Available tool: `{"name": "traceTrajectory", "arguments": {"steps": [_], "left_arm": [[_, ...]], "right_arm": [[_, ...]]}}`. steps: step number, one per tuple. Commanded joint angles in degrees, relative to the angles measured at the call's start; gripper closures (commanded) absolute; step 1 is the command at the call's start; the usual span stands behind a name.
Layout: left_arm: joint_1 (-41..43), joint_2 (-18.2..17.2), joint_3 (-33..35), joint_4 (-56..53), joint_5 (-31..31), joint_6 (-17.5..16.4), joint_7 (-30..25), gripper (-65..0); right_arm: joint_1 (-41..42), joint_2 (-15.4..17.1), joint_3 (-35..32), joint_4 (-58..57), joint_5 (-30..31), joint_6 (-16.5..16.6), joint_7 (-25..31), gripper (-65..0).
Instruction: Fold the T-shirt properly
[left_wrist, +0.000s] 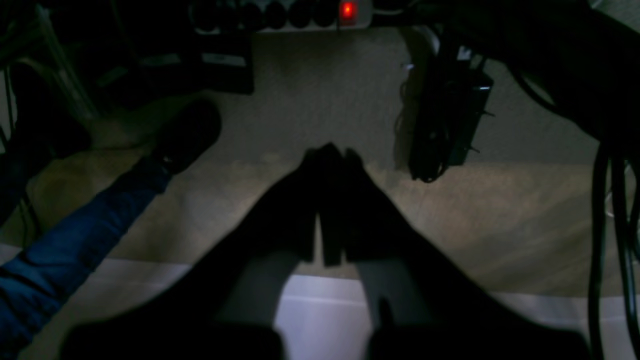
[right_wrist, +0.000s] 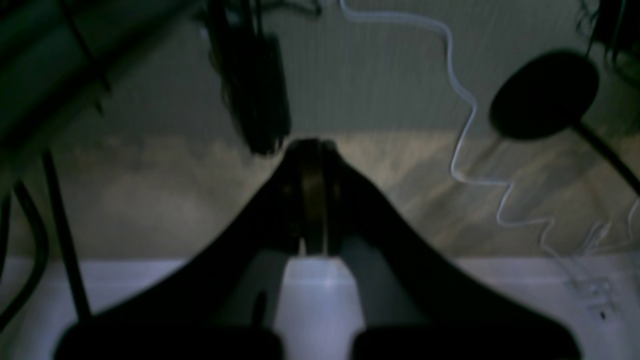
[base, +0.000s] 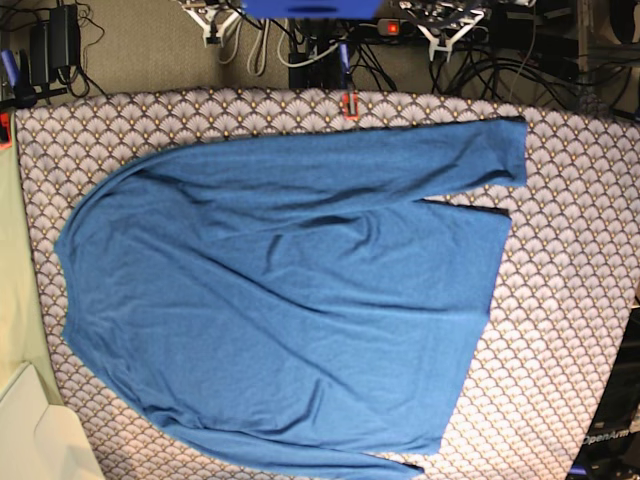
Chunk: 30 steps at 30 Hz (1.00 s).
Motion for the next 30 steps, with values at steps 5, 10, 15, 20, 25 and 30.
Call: {"name": "traceTrajectory", "arguments": {"steps": [5, 10, 15, 20, 25, 30], "left_arm": [[5.11, -1.31, 0.17, 6.30, 0.27, -0.06, 0.05, -0.3], [13.82, -2.63, -0.01, 21.15, 0.01, -0.06, 0.23, -0.3], [21.02, -3.77, -0.10, 33.90, -0.08, -0.15, 0.32, -0.3], [26.12, -4.21, -0.19, 42.96, -0.17, -0.15, 0.58, -0.3], [32.80, -5.44, -0.27, 52.54, -0.17, -0.06, 0.58, -0.3], [41.68, -6.32, -0.45, 66.17, -0.17, 0.29, 0.58, -0.3]], "right_arm": [[-7.46, 0.17, -0.21, 11.19, 0.27, 0.14, -0.03, 0.0], [-12.30, 0.52, -0.21, 18.31, 0.19, 0.14, -0.03, 0.0], [-16.96, 0.96, -0.21, 25.35, 0.19, 0.14, 0.05, 0.0], [-22.85, 0.96, -0.30, 34.49, 0.10, 0.14, 0.05, 0.0], [-31.37, 1.13, -1.18, 48.56, 0.01, 0.23, 0.05, 0.0], [-40.34, 4.39, -5.22, 63.76, 0.01, 0.23, -0.03, 0.0]]}}
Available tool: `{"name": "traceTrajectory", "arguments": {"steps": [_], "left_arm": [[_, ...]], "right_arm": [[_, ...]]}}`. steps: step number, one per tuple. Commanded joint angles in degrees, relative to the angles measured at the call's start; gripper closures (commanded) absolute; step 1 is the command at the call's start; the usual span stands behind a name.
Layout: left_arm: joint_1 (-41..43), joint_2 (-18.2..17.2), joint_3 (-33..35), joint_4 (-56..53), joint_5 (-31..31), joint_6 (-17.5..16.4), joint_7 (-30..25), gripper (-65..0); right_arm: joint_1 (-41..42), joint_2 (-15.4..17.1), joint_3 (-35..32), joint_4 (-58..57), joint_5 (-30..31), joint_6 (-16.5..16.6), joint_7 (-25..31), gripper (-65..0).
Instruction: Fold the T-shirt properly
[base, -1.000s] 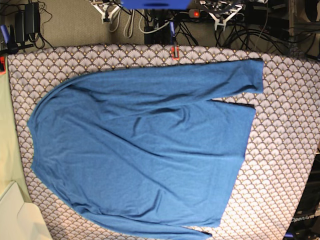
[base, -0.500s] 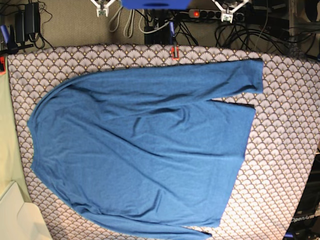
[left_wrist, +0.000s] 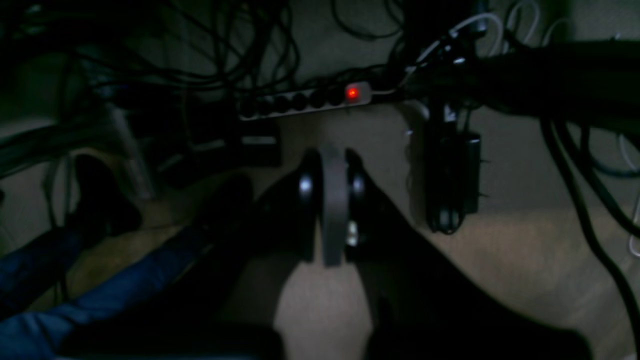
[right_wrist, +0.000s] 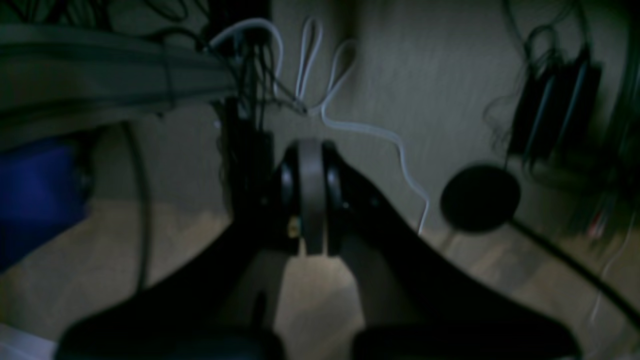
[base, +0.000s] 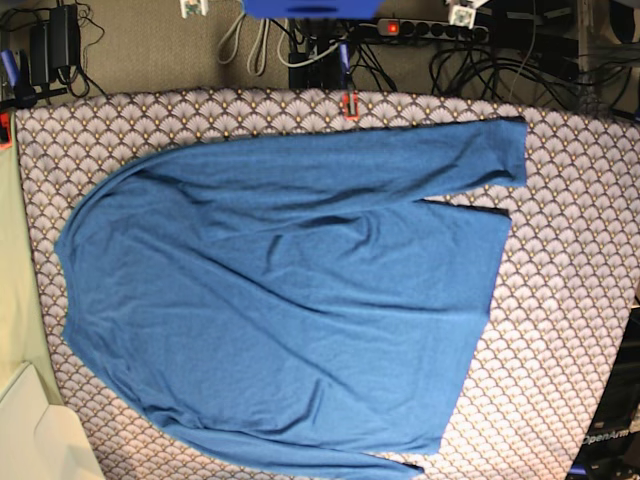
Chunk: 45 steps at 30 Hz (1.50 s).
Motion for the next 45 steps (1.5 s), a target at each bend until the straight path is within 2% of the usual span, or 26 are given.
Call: {"name": "traceTrajectory", "arguments": {"steps": [1, 6, 13, 16, 19, 22, 27, 32, 34, 38, 40, 42, 45], "left_arm": [[2.70, -0.14, -0.76, 3.39, 0.01, -0.12, -1.10, -0.3], [10.53, 0.48, -6.91, 17.71, 0.01, -0.39, -1.10, -0.3], [15.45, 0.04, -8.23, 29.41, 0.01, -0.47, -1.01, -0.3], [16.06, 0.39, -8.94, 32.92, 0.01, -0.47, -1.01, -0.4], [16.15, 0.48, -9.02, 34.95, 0.01, -0.39, -1.01, -0.4], [16.15, 0.48, -9.02, 35.74, 0.01, -0.30, -1.01, -0.4], [16.15, 0.57, -9.02, 37.67, -0.34, -0.30, -1.01, -0.4], [16.94, 0.04, -10.69, 41.54, -5.97, -0.47, -0.93, -1.0], [17.73, -0.05, -12.01, 42.68, -7.46, -0.47, -0.93, -4.9], [18.00, 0.13, -15.27, 44.53, -10.54, -0.47, -0.93, -25.4], [17.91, 0.21, -16.14, 44.62, -11.77, -0.47, -1.01, -33.1], [17.56, 0.21, -17.29, 44.62, -13.18, -0.47, -1.01, -36.4], [17.03, 0.21, -18.61, 44.53, -14.94, -0.47, -1.01, -36.7]], "right_arm": [[-2.71, 0.74, -0.46, 3.41, 0.10, 0.21, 0.97, 0.0], [-10.89, 2.76, -1.25, 18.88, 0.10, 0.21, 0.71, 0.0], [-16.96, 4.87, -1.16, 32.33, 0.10, 0.21, 0.53, 0.0], [-17.75, 4.87, -0.55, 36.20, 0.10, 0.12, -1.14, 0.0], [-17.66, 4.87, 0.16, 40.07, 0.10, 0.12, -6.50, 0.0], [-17.66, 4.87, 0.16, 43.41, 0.10, 0.12, -9.31, 0.0], [-17.39, 6.19, 0.25, 45.52, 0.01, 0.12, -9.40, 0.0], [-14.93, 6.54, 1.56, 46.05, 0.01, 0.03, -9.40, 0.0], [-14.14, 6.54, 2.62, 46.05, 0.01, 0.03, -9.40, -1.7], [-12.21, 6.45, 5.08, 46.14, 0.01, 0.12, -9.31, -9.9], [-10.89, 6.28, 6.22, 46.14, 0.01, 0.12, -9.31, -13.5], [-9.83, 6.19, 7.01, 46.14, 0.01, 0.12, -9.31, -17.4], [-7.81, 6.37, 7.19, 46.14, 0.01, 0.12, -9.31, -20.5]]}}
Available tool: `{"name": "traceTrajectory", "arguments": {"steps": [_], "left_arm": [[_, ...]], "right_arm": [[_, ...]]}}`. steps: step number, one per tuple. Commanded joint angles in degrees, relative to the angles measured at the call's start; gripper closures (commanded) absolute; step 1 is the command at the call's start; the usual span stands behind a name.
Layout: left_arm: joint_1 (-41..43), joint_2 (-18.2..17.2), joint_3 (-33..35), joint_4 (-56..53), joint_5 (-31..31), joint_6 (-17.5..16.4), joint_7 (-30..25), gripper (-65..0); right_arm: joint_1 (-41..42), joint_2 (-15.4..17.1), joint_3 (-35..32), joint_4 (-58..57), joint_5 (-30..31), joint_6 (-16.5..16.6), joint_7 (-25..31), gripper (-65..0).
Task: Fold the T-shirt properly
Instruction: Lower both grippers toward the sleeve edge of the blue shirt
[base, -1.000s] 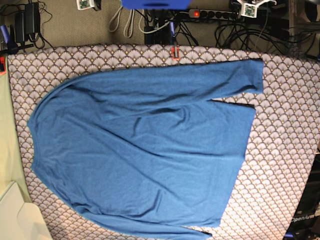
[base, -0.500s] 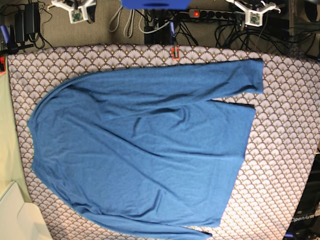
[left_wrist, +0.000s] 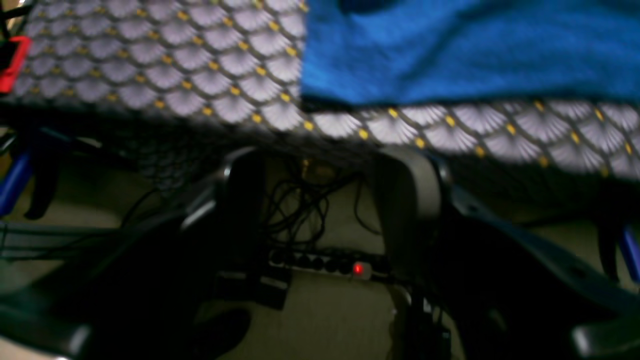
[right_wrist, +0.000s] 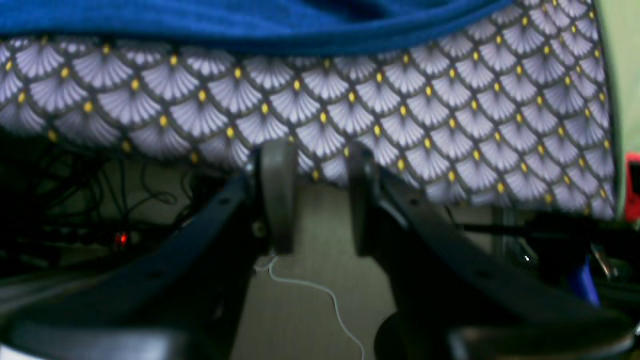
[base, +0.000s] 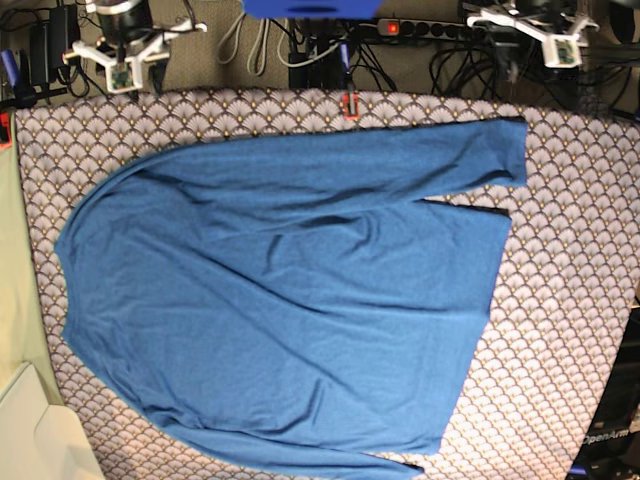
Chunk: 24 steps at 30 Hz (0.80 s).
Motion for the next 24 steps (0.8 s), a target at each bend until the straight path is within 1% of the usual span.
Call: {"name": "traceTrajectory", "arguments": {"steps": [1, 4, 9, 14, 17, 23, 24], "left_arm": [[-0.22, -0.16, -0.51, 0.92, -0.54, 0.18, -1.36, -36.7], [-3.38, -0.07, -1.74, 0.22, -1.77, 0.18, -1.36, -36.8], [-8.66, 0.11, -1.65, -3.21, -4.05, 0.18, -1.28, -36.9], [-12.00, 0.11, -1.74, -6.64, -9.94, 0.18, -1.28, -36.9], [-14.28, 0.11, -1.83, -10.33, -12.14, 0.18, -1.28, -36.9], [-19.21, 0.37, -1.48, -17.36, -12.84, 0.18, -1.28, -36.8], [-19.65, 1.07, -1.48, -17.71, -12.84, 0.18, -1.28, -36.8]], "right_arm": [[0.10, 0.36, 0.28, 0.94, -0.08, 0.03, 1.22, -21.0], [2.21, 0.36, 0.28, 0.85, -0.08, 0.03, 1.13, -22.1], [5.55, 0.36, 0.20, 0.58, -0.08, 0.03, 0.78, -23.3], [7.66, 0.36, 0.20, 0.41, -0.08, 0.03, 0.69, -23.3], [8.37, 0.44, 0.20, 0.32, -0.08, 0.03, 0.69, -23.3], [8.37, 0.44, 0.11, -0.12, -0.08, 0.12, 0.69, -23.3], [8.37, 0.44, 0.11, -0.12, -0.08, 0.12, 0.69, -23.3]]}}
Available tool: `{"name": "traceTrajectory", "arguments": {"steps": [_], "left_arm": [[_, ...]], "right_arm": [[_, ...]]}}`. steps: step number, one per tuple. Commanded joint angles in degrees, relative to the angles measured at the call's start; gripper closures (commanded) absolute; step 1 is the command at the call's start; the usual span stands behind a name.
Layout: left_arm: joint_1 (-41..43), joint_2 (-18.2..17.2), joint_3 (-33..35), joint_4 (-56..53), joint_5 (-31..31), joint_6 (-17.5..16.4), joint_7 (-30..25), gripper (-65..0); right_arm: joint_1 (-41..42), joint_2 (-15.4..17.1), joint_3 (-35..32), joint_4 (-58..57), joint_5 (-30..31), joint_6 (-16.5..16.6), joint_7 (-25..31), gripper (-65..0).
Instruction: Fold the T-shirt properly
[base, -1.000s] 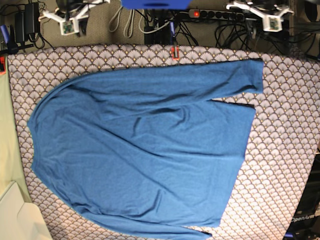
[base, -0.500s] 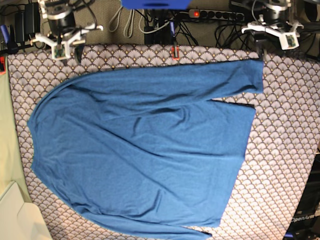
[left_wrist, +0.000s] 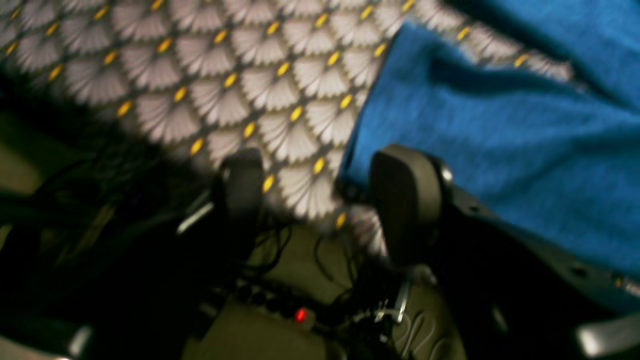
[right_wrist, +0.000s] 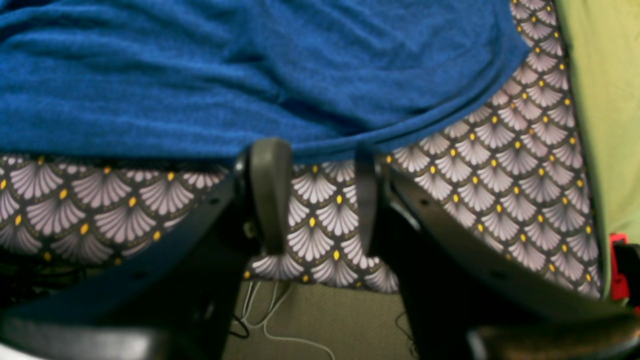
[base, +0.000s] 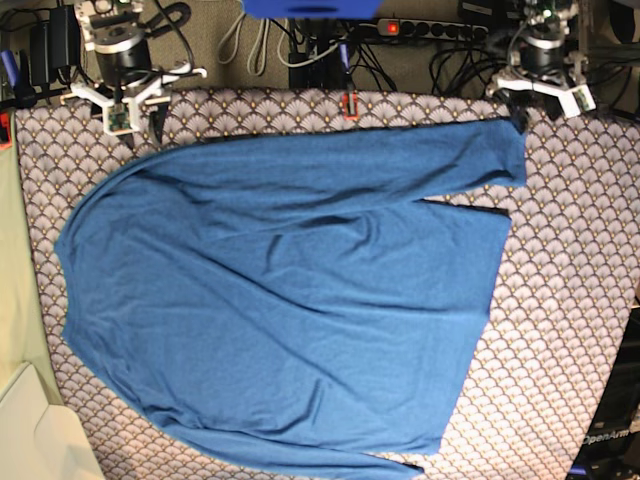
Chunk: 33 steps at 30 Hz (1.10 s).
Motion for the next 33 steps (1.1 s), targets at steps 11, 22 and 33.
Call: {"name": "traceTrajectory", "arguments": {"steps": [11, 22, 33], "left_arm": [[-0.42, 2.55, 1.46, 0.65, -0.01, -0.28, -1.19, -36.8], [-1.65, 2.73, 1.46, 0.38, -0.01, -0.28, -1.19, -36.7], [-2.79, 4.40, 1.46, -2.08, -0.01, -0.28, -1.19, -36.6]], "right_arm": [[-0.20, 0.40, 0.00, 0.80, -0.08, 0.03, -1.03, -23.3], [0.85, 0.58, 0.09, 0.80, -0.08, 0.03, -3.66, -23.3], [0.68, 1.98, 0.17, 0.80, 0.01, 0.03, -3.66, -23.3]]}}
